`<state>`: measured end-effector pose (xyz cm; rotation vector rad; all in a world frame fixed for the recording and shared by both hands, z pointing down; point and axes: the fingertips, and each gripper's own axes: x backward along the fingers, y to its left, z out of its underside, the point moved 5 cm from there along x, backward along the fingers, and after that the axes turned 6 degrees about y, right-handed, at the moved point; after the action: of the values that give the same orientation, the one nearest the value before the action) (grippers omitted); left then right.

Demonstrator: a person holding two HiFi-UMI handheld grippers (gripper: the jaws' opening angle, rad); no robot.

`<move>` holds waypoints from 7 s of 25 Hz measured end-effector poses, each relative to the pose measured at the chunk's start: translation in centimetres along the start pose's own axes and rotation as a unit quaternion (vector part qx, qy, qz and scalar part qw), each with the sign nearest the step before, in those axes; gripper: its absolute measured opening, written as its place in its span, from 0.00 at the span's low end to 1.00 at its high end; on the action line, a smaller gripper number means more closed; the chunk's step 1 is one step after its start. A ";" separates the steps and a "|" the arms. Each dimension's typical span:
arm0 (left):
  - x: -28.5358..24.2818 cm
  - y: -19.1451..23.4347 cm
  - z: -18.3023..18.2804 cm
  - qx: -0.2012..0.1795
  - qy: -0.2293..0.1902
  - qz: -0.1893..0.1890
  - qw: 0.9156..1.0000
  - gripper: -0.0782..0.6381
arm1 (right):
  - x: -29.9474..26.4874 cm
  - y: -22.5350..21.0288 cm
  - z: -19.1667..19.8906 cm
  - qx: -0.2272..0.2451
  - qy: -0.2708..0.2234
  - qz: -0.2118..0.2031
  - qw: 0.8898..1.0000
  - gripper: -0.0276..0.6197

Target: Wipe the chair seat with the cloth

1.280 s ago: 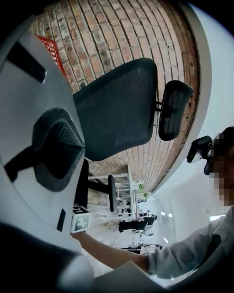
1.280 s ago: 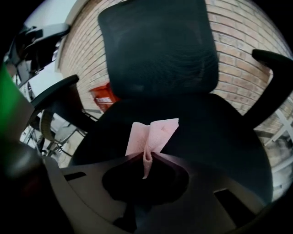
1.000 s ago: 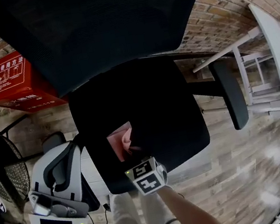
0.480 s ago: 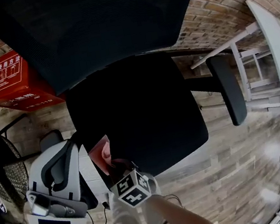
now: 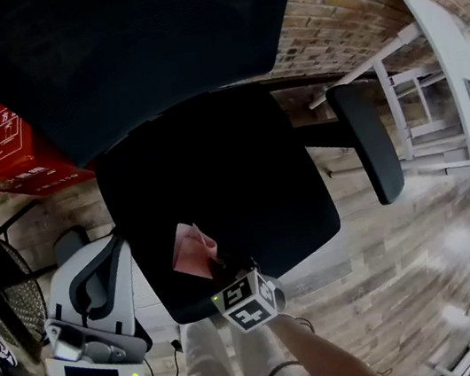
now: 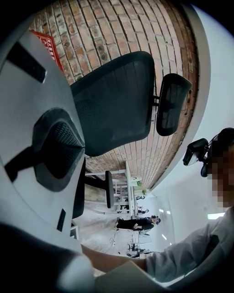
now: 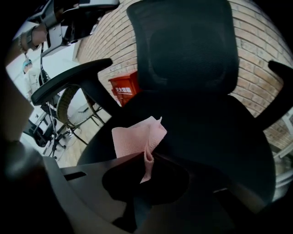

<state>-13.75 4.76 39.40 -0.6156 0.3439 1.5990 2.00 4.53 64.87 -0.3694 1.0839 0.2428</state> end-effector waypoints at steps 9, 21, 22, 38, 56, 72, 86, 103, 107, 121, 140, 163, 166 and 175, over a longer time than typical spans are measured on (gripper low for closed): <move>-2.2 -2.4 -1.3 -0.006 0.003 0.022 1.000 0.13 | 3.6 -10.1 4.2 -0.075 0.003 0.099 0.992 0.13; -3.8 -3.8 -2.7 -0.018 0.012 0.040 0.999 0.13 | 10.7 -22.0 10.3 -0.157 0.019 0.224 0.962 0.13; -3.8 -3.8 -2.9 -0.017 0.009 0.040 0.999 0.13 | 11.2 -22.5 10.7 -0.165 0.020 0.230 0.959 0.13; -2.3 -2.0 -1.9 -0.028 0.006 0.037 0.999 0.13 | 8.9 -16.9 11.7 -0.257 0.005 0.194 0.947 0.13; -0.5 -0.4 0.0 -0.031 -0.001 0.041 0.999 0.13 | 2.3 6.5 7.1 -0.050 0.022 -0.021 0.998 0.13; -1.8 -0.6 0.6 -0.021 0.007 0.045 0.999 0.13 | 2.0 9.5 9.9 0.015 0.071 -0.042 0.997 0.13; -5.1 -3.7 -0.9 -0.021 0.017 0.067 0.997 0.13 | 5.4 -5.7 13.5 -0.092 0.088 0.112 0.986 0.13; -8.8 -6.3 -2.7 -0.032 0.026 0.085 0.996 0.13 | 13.0 -24.9 18.8 -0.178 0.105 0.295 0.933 0.13; -9.3 -6.5 -2.9 -0.034 0.023 0.087 0.995 0.13 | 13.3 -25.9 19.1 -0.186 0.109 0.303 0.928 0.13; -5.2 -5.6 -8.5 -0.078 -0.022 0.111 0.990 0.13 | 17.6 -17.9 9.9 -0.166 0.000 0.226 0.960 0.13; 10.4 -4.2 -27.0 -0.108 -0.120 0.082 0.984 0.13 | 43.4 -12.0 -11.3 -0.107 -0.246 0.207 0.941 0.13; 19.6 -3.5 -30.0 -0.098 -0.172 0.068 0.978 0.13 | 54.9 -1.0 -17.7 -0.063 -0.341 0.199 0.916 0.13; 19.6 -3.6 -29.9 -0.099 -0.170 0.066 0.978 0.13 | 54.7 -0.7 -17.8 -0.056 -0.357 0.197 0.912 0.13; 19.6 -3.5 -29.7 -0.093 -0.168 0.061 0.979 0.13 | 54.4 -0.1 -17.9 -0.042 -0.353 0.195 0.914 0.12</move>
<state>-5.44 4.61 4.61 -0.4596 -0.0222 1.8317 12.00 -2.12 8.85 -0.1117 0.4170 0.7213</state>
